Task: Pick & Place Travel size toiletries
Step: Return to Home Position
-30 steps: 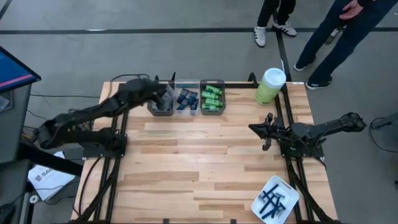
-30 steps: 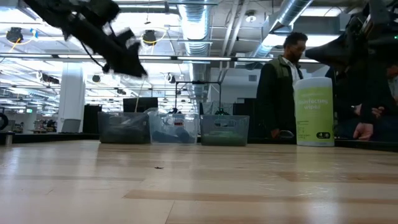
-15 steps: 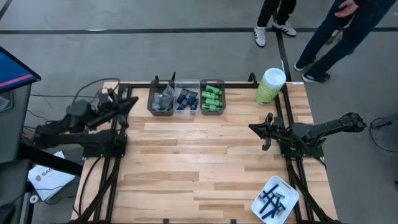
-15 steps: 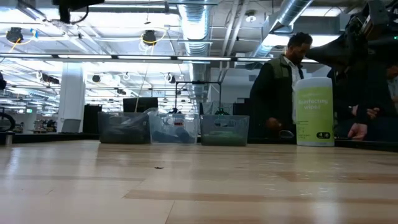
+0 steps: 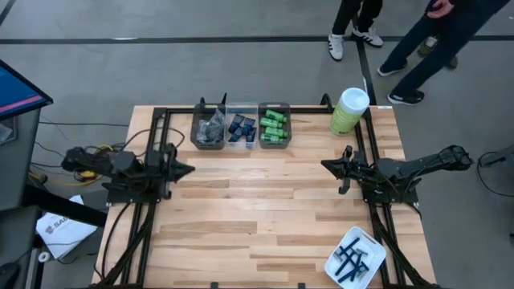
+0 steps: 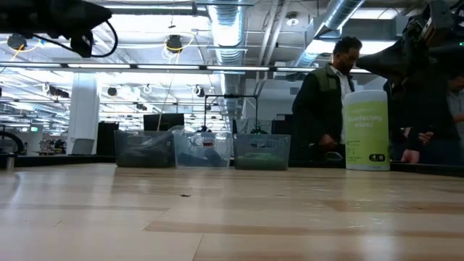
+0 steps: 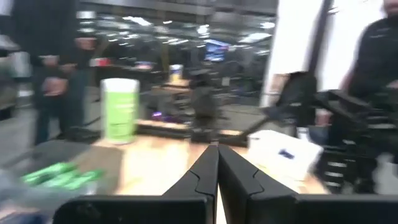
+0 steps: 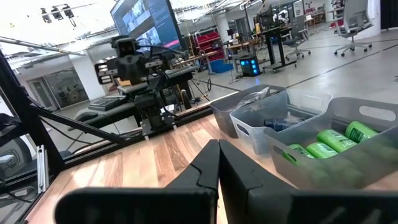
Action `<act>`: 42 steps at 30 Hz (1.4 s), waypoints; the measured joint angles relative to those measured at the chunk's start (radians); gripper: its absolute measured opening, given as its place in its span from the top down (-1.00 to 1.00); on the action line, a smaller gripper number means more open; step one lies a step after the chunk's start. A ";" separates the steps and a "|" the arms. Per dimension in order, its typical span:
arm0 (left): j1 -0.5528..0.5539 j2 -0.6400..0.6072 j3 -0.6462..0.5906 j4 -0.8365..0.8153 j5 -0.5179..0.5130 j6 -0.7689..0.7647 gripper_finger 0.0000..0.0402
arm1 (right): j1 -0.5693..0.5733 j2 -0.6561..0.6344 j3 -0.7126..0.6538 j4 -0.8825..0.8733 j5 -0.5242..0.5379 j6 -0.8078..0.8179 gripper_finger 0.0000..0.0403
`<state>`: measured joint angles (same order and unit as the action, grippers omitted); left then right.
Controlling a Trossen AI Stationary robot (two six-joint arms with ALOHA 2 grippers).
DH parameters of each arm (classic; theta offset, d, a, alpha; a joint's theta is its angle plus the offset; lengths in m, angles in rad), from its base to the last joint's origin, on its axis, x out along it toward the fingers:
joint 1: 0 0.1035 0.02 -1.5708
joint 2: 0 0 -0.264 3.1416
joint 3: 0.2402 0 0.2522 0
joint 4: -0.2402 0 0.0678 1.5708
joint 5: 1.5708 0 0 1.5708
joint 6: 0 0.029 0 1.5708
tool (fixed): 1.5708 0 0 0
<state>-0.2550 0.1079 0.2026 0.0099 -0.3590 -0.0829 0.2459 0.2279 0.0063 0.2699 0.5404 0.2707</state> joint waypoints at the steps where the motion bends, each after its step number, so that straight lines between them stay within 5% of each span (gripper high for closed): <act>1: -0.001 -0.011 -0.014 0.008 0.034 0.000 1.00 | 0.000 0.000 0.000 0.000 0.000 0.000 1.00; 11: -0.001 -0.107 -0.196 0.118 0.308 -0.029 1.00 | 0.000 0.000 0.000 0.000 0.000 0.000 1.00; 42: 0.000 0.021 -0.196 0.104 0.325 -0.004 0.99 | 0.000 0.000 -0.001 -0.001 0.000 0.000 1.00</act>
<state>-0.2550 0.1292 0.0063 0.1139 -0.0338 -0.0864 0.2462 0.2279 0.0055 0.2691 0.5400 0.2707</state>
